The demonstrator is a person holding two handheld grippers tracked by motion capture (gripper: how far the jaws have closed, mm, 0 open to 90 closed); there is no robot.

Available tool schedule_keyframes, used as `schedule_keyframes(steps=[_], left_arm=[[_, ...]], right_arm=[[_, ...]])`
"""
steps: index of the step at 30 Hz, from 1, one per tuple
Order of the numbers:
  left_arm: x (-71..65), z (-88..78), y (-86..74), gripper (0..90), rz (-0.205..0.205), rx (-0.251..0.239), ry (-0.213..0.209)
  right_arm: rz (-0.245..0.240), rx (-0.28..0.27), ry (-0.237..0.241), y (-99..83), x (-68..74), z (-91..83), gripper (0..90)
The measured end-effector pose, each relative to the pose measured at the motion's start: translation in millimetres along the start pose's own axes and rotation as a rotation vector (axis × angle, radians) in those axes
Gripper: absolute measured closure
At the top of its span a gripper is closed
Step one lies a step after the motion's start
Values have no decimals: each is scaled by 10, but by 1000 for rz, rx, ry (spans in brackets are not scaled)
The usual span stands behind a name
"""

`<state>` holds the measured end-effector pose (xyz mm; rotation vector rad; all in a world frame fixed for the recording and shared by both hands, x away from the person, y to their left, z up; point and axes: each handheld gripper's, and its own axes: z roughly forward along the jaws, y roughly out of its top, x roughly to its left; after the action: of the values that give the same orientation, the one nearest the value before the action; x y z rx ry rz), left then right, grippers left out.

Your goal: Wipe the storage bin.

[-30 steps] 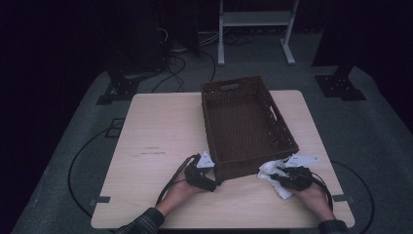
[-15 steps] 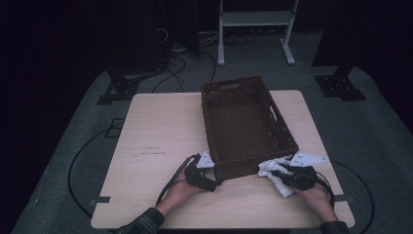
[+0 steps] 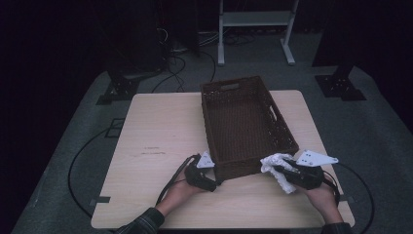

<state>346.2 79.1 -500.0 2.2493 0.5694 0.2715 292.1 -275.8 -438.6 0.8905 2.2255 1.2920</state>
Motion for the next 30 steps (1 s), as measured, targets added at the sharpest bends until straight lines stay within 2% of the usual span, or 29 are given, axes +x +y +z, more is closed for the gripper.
schedule_keyframes(steps=[7,15,21,25,30], left_arm=[[0,0,0,184,0,0,0],[0,0,0,185,0,0,0],[0,0,0,186,0,0,-1],[0,0,0,186,0,0,-1],[0,0,0,186,0,0,-1]], right_arm=[[8,-71,9,98,17,-89,700],[22,-70,33,78,11,-29,701],[23,-41,56,45,28,41,700],[23,1,82,-1,61,163,700],[28,36,87,-32,63,232,700]])
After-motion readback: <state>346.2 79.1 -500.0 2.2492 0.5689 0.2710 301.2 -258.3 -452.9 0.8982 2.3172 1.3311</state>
